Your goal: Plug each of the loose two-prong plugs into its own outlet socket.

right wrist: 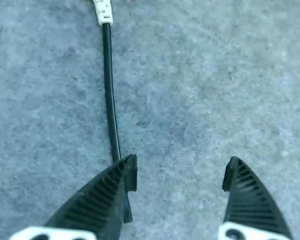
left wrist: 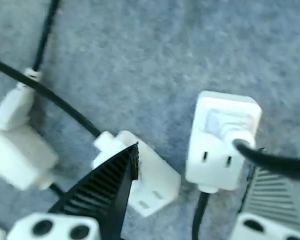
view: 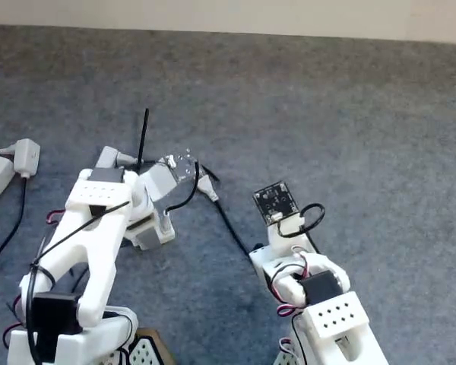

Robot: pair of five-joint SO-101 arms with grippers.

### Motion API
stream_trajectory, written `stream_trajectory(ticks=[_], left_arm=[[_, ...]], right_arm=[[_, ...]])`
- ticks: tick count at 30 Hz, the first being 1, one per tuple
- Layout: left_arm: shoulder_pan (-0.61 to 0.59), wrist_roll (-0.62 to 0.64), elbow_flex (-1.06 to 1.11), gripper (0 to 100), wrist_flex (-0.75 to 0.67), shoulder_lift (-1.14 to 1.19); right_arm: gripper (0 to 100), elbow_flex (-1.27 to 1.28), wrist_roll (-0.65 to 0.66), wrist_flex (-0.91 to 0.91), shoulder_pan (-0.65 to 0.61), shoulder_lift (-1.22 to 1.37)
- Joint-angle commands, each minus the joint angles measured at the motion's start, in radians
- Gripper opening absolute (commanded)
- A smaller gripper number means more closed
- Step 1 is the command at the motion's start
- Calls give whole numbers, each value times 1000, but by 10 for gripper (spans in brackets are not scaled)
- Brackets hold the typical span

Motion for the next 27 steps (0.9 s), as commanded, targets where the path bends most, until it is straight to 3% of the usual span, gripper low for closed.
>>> stream_trajectory(ticks=[1,11,15,21,27], left_arm=[[33,2,59,341,-18,-36],[54,8,77,33,-12,-36],[15,69,-22,4,25,-36],[-77,138,-300,3,195,-36],[-277,141,-619,3,275,68]], right_arm=[[267,-8,11,-18,-12,-30],[267,-8,11,-18,-12,-30],[267,-8,11,-18,-12,-30],[267,-7,11,-18,-10,-30],[267,1,11,-19,-12,-30]])
